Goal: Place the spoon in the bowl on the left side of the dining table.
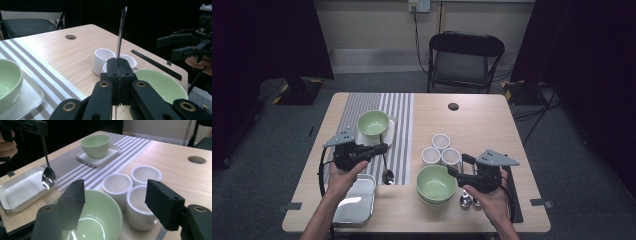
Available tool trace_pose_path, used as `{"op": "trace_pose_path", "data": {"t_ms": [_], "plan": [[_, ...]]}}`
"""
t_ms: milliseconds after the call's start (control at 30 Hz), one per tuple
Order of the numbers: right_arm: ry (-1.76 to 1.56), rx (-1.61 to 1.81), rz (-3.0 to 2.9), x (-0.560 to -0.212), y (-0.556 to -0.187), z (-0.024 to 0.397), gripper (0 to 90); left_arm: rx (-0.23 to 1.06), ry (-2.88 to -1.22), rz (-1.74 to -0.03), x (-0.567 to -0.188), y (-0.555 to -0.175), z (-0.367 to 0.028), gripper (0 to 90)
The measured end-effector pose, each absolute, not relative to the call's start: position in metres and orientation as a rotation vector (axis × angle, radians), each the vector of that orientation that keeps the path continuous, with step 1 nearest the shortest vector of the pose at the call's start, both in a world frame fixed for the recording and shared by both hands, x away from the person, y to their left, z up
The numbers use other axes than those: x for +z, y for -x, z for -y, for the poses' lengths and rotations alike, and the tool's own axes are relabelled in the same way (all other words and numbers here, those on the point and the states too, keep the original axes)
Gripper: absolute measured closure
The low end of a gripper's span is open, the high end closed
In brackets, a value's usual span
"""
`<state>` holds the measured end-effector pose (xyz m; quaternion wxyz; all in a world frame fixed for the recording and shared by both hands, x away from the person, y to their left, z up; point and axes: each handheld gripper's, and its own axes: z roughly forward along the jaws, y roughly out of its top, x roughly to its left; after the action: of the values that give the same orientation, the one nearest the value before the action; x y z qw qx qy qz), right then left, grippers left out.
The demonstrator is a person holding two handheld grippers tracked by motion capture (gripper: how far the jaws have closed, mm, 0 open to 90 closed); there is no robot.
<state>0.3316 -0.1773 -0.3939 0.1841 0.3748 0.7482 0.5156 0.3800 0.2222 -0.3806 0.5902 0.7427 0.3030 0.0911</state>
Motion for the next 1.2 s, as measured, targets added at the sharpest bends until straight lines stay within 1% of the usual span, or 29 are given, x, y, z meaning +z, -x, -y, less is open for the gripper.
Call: {"op": "trace_pose_path", "data": {"t_ms": [400,500,533,833,1000,1200], "plan": [[-1.237,1.341,-2.041,-0.417,-0.333,0.230,25.4,0.235,-1.714,-0.740,-0.375,-0.395,-0.230,89.9],[-1.331,1.288,-1.978,-0.427,-0.335,0.251,22.8,0.237,-1.712,-0.739,-0.373,-0.399,-0.232,89.9],[-1.331,1.288,-1.978,-0.427,-0.335,0.251,22.8,0.239,-1.705,-0.749,-0.373,-0.400,-0.231,89.9],[-1.478,1.140,-1.966,-0.454,-0.338,0.295,20.8,0.252,-1.702,-0.766,-0.369,-0.413,-0.236,89.9],[-1.537,1.057,-1.959,-0.471,-0.336,0.313,20.5,0.255,-1.684,-0.782,-0.367,-0.421,-0.238,89.9],[-1.562,0.997,-1.982,-0.483,-0.340,0.320,19.9,0.259,-1.664,-0.798,-0.363,-0.431,-0.238,89.9]]}}
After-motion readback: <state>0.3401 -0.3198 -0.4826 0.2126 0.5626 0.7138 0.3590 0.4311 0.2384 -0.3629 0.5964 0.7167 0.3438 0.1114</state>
